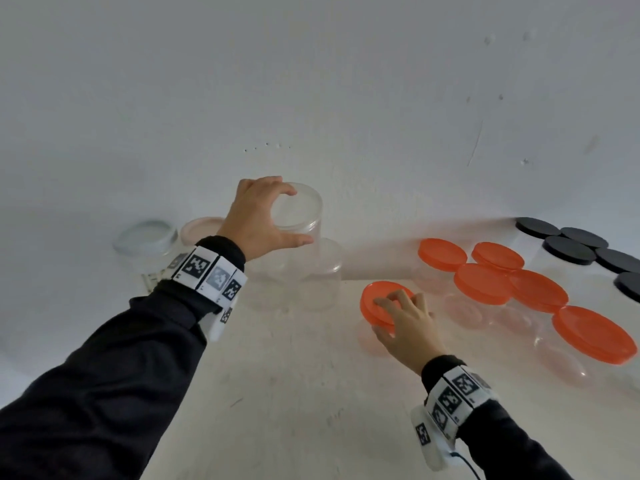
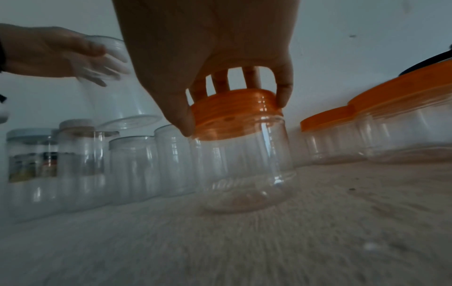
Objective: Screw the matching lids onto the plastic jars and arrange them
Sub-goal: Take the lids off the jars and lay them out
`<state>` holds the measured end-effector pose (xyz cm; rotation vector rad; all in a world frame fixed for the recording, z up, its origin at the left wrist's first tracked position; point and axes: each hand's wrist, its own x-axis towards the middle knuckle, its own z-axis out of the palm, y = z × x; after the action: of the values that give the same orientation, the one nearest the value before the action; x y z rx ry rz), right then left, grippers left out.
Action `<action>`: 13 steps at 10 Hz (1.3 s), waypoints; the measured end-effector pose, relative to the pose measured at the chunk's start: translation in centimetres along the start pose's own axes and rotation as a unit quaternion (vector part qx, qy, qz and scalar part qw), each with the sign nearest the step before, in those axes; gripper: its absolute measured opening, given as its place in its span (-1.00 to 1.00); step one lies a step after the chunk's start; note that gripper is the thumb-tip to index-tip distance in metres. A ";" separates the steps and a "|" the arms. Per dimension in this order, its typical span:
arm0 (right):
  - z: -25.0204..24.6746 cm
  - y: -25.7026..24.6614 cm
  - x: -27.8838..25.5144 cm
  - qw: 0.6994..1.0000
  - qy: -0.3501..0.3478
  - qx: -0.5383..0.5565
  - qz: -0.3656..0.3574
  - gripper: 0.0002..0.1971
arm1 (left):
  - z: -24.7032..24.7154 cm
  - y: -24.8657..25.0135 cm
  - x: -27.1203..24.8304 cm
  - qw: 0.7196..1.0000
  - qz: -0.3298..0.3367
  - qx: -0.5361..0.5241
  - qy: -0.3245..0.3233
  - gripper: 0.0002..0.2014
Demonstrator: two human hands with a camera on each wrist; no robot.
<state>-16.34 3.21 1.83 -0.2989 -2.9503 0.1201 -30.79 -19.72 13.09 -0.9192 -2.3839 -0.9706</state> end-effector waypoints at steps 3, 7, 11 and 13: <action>1.7 -0.4 -0.1 0.994 0.100 -0.031 -0.042 -0.54 | 1.4 -2.9 0.3 1.000 -0.019 -0.002 -0.018 -0.27; 2.6 -0.4 0.1 0.987 0.151 -0.031 -0.040 -0.54 | 3.1 -3.6 1.0 0.999 0.004 -0.037 0.040 -0.46; 2.8 -0.7 0.1 0.987 0.153 -0.028 -0.032 -0.56 | 3.2 -4.1 1.5 0.998 0.029 -0.042 -0.027 -0.42; 2.6 -0.7 0.1 0.989 0.140 -0.025 -0.029 -0.54 | 4.0 -3.6 1.2 0.999 0.024 -0.017 0.042 -0.50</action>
<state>-17.06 2.39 -0.63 -0.2157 -2.6836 -0.0029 -34.63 -18.23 9.45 -0.9247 -2.2732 -1.0137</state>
